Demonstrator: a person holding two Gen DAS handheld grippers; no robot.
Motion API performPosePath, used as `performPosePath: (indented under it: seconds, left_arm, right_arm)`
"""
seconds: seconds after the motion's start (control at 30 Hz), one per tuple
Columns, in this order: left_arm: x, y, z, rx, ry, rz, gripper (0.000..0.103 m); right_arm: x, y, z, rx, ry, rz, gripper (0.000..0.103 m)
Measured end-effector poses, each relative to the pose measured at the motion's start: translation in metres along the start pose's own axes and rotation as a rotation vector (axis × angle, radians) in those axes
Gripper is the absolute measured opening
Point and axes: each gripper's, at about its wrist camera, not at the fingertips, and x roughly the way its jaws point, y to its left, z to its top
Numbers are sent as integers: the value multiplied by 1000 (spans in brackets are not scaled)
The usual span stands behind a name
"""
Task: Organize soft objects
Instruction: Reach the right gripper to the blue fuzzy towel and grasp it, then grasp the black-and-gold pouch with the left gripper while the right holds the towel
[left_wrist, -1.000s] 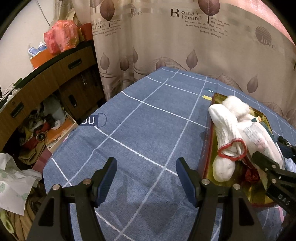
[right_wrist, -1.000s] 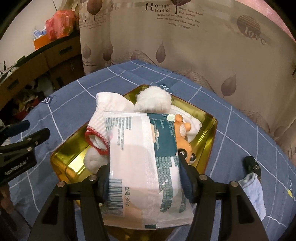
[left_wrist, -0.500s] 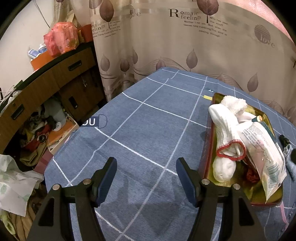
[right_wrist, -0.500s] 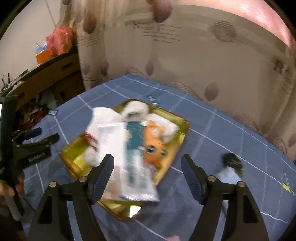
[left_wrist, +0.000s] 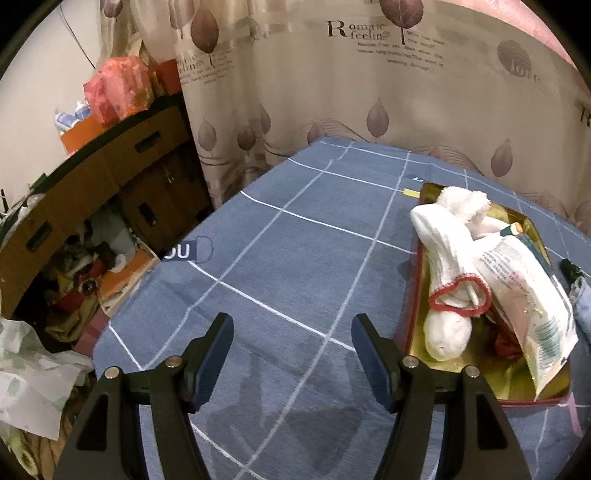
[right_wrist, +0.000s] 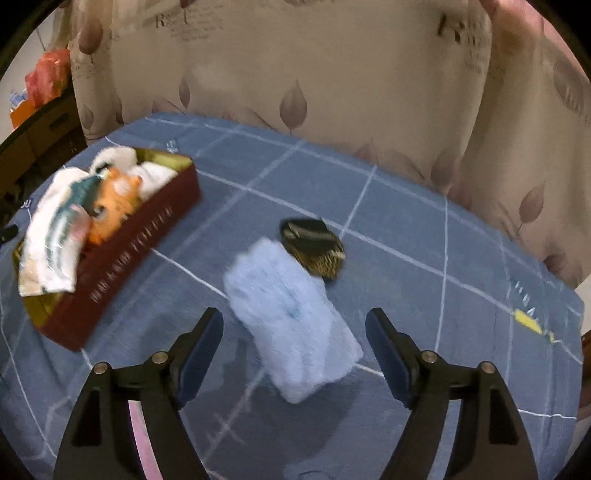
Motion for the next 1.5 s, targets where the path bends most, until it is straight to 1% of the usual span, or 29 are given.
performPosePath:
  seconds: [0.1, 0.23, 0.3, 0.4, 0.47, 0.5, 0.57, 0.63, 0.7, 0.73, 0.83, 0.93, 1.03, 1.13, 1.23, 1.3, 1.33, 1.4, 1.5]
  left_arm:
    - [1, 1, 0, -5, -6, 4, 68]
    - [1, 3, 0, -21, -8, -9, 68]
    - [1, 0, -1, -8, -9, -5, 68]
    - [0, -7, -2, 11, -4, -16, 68]
    - [-3, -14, -2, 22, 0, -18, 68]
    - [-6, -17, -1, 30, -3, -16, 68]
    - [-12, -24, 0, 38, -11, -11, 68]
    - [-19, -30, 3, 43, -17, -24, 68]
    - [-27, -40, 7, 53, -24, -41, 68]
    - [-33, -47, 11, 59, -30, -61, 68]
    - [-45, -65, 19, 81, -40, -109, 68]
    - [-60, -92, 27, 120, -72, -155, 68]
    - [-68, -125, 34, 167, -83, -204, 68]
    - [-72, -159, 39, 202, -73, -265, 68]
    - [-75, -194, 36, 249, -58, -325, 68]
    - [-75, -214, 35, 271, -51, -349, 68]
    - [-74, -229, 34, 290, -42, -373, 68]
    - [-71, -248, 34, 313, -23, -405, 69]
    - [-67, -285, 38, 353, 18, -489, 70]
  right_arm:
    - [14, -8, -8, 14, 10, 25, 77]
    - [29, -10, -9, 2, 5, 58, 77]
    - [36, -9, -6, -8, 4, 60, 77]
    - [45, -7, -2, -21, 3, 86, 77]
    - [46, -5, -1, -29, -2, 102, 72]
    - [46, -4, -2, -32, -8, 112, 65]
    - [43, -3, -3, -38, -16, 116, 57]
    - [40, -3, -5, -46, -23, 120, 45]
    - [36, -4, -9, -48, -25, 122, 40]
    - [33, -4, -12, -49, -28, 126, 37]
    - [26, -9, -20, -43, -31, 121, 34]
    - [15, -16, -29, -24, -37, 117, 33]
    - [2, -27, -41, -2, -40, 114, 33]
    - [-10, -41, -53, 13, -49, 78, 32]
    - [-20, -69, -65, 74, -50, 17, 32]
    - [-22, -88, -72, 123, -46, -32, 32]
    - [-22, -94, -75, 142, -44, -43, 32]
    - [-21, -113, -82, 207, -36, -51, 32]
    - [-18, -125, -91, 261, -40, -28, 32]
